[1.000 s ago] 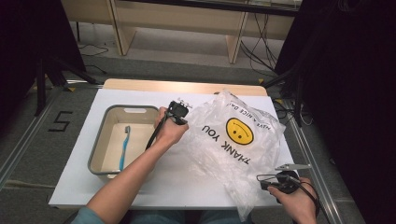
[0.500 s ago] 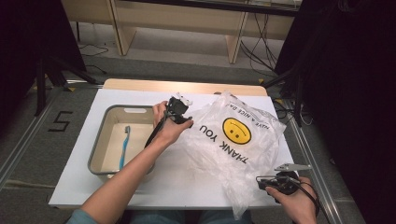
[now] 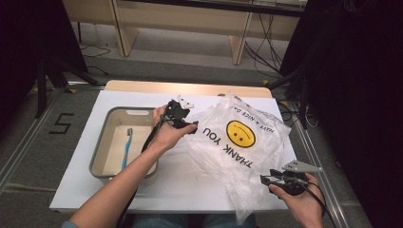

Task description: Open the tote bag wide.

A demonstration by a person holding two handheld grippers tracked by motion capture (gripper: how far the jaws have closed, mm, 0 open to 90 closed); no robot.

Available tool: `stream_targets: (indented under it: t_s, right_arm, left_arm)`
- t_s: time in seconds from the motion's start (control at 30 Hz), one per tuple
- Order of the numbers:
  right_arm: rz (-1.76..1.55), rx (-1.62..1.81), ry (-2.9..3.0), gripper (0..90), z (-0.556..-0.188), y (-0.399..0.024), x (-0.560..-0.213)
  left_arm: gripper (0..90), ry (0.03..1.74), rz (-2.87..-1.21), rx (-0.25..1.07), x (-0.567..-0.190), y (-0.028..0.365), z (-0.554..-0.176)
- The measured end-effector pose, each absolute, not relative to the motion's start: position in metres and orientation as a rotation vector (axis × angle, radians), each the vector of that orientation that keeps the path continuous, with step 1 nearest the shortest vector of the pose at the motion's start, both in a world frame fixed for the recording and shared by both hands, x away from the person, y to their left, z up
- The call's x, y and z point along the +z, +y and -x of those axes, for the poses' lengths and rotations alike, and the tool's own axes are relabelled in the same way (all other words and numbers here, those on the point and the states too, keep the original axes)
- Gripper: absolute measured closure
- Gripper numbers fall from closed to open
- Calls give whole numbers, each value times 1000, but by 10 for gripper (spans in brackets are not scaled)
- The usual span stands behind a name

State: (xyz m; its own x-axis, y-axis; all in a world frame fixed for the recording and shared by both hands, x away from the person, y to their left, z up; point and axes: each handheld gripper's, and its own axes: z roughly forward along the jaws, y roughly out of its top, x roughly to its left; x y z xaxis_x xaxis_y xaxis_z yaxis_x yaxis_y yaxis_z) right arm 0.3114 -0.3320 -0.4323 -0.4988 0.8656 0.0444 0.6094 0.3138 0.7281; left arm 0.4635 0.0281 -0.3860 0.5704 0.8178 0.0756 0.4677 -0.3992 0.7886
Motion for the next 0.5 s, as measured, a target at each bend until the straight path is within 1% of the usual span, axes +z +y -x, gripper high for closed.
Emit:
stream_targets:
  t_s: [0.03, 0.07, 0.3, 0.5]
  right_arm:
    - [-1304, 1007, 2219, 461, -312, -330, -431]
    - [-1295, 1012, 2217, 455, -313, -329, -431]
    - [-1220, 1038, 2242, 424, -321, -315, -430]
    - [-1183, 1051, 2264, 417, -328, -304, -430]
  left_arm:
    - [315, 1017, -2054, 594, -385, 28, -460]
    - [315, 1005, -2059, 588, -385, 29, -456]
    - [314, 934, -2088, 540, -389, 29, -424]
    - [318, 873, -2148, 517, -406, 24, -399]
